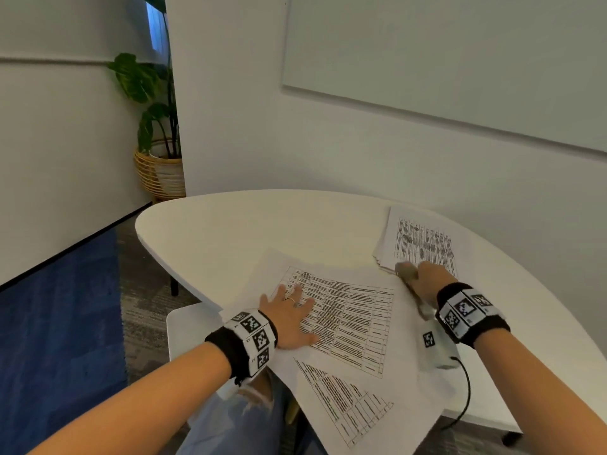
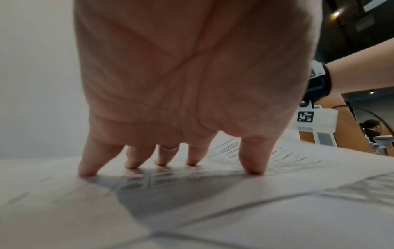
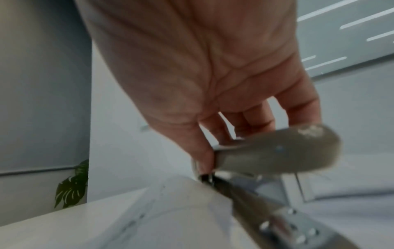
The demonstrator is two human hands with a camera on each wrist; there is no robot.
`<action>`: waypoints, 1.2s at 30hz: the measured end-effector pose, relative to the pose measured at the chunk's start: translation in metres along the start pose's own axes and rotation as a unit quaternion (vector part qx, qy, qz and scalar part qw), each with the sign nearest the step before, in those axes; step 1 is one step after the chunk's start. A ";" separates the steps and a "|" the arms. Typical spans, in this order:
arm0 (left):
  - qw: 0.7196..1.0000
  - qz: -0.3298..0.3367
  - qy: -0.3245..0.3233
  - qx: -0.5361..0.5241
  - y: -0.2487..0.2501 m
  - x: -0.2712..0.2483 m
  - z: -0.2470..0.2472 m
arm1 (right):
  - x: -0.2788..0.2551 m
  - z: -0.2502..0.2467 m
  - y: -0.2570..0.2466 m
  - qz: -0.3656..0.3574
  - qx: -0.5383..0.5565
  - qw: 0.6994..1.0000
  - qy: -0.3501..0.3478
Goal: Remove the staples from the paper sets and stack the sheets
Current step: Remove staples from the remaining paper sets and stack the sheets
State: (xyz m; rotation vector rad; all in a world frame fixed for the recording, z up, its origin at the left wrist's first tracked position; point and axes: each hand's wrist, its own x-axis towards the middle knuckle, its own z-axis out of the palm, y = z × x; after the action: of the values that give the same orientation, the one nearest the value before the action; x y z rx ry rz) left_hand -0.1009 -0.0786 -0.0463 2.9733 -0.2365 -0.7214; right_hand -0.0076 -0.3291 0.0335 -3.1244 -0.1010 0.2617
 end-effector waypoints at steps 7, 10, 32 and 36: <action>0.996 0.079 -0.033 0.017 0.023 0.026 -0.023 | 0.013 -0.040 0.004 0.029 0.069 0.984 0.159; 0.987 0.157 -0.039 0.022 0.043 0.026 -0.027 | 0.008 -0.043 -0.005 -0.034 0.086 0.990 0.106; 0.992 0.118 0.020 -0.044 0.050 0.019 -0.007 | 0.011 0.036 -0.070 -0.085 -0.045 0.994 -0.058; 0.994 0.109 0.016 -0.025 0.053 0.023 -0.011 | 0.015 0.045 -0.073 -0.064 -0.063 0.993 -0.072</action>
State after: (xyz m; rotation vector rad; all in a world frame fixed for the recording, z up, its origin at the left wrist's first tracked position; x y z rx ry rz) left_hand -0.0826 -0.1341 -0.0418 2.8497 -0.5238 -0.6418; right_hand -0.0053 -0.2555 -0.0130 -3.2017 -0.3317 0.4987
